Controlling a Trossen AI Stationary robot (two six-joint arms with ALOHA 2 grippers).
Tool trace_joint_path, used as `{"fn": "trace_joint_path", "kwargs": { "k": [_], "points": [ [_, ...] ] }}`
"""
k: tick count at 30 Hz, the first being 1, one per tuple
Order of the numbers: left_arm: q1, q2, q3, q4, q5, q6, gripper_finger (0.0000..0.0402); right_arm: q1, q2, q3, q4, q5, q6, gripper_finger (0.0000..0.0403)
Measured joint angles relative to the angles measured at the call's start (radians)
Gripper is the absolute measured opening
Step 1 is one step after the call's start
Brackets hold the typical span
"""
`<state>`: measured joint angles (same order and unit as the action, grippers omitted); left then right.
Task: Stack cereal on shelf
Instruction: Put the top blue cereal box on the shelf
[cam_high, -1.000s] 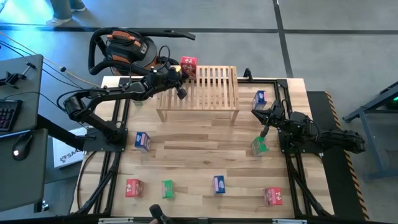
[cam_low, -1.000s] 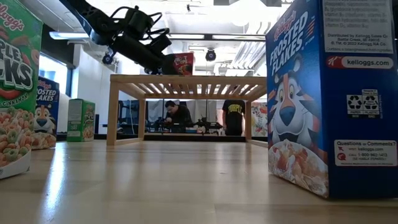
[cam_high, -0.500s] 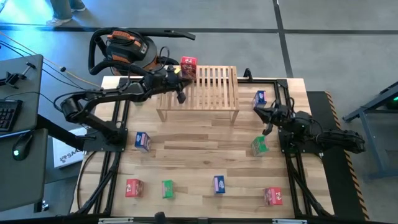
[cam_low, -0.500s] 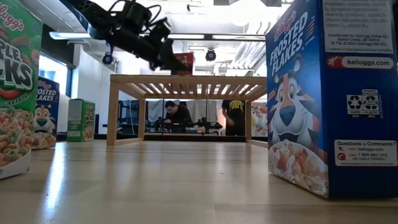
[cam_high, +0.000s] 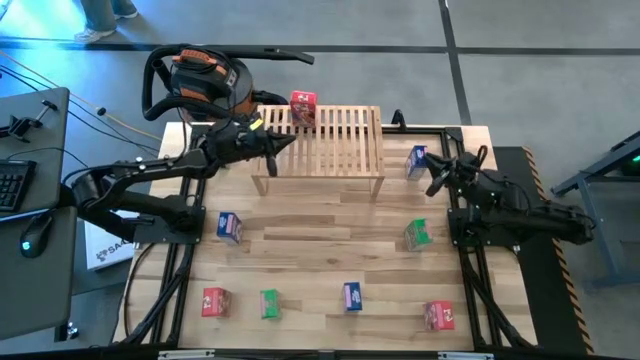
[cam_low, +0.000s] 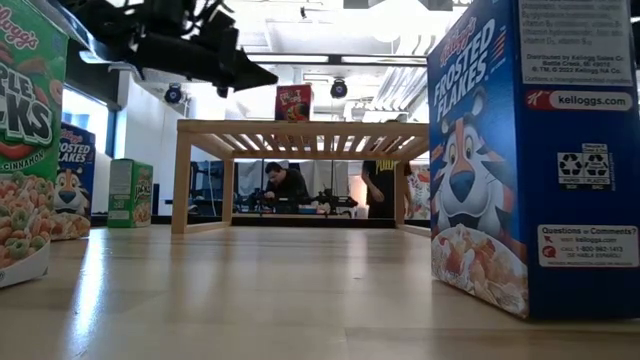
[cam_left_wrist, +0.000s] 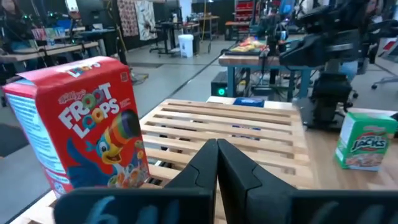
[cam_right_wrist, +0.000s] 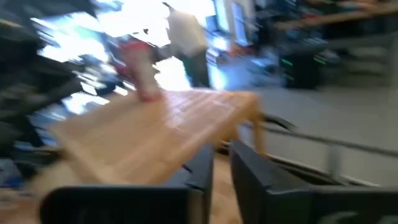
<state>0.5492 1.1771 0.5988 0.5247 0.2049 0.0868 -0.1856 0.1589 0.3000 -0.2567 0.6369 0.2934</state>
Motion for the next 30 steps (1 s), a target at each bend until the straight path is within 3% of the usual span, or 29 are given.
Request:
{"fn": "trace_joint_path", "kwargs": {
  "k": [5,9,12,19,30],
  "points": [
    [-0.013,-0.052,-0.050,0.012,-0.004,0.001,0.0000,-0.001,0.178,0.113,-0.184,0.084,0.202,0.0169],
    [-0.015,-0.064,-0.063,0.026,-0.005,0.001,0.0000,-0.027,0.343,0.167,-0.241,0.093,0.366,0.0262],
    [-0.015,-0.064,-0.063,0.028,-0.005,0.004,0.0000,-0.075,0.456,0.204,-0.285,0.091,0.446,0.0308],
    [-0.015,-0.064,-0.063,0.026,-0.006,0.018,0.0000,-0.226,0.645,0.269,-0.396,0.042,0.534,0.0330],
    [-0.015,-0.064,-0.063,0.019,-0.006,0.021,0.0000,-0.379,0.801,0.277,-0.364,-0.117,0.545,0.0330]
  ]
}}
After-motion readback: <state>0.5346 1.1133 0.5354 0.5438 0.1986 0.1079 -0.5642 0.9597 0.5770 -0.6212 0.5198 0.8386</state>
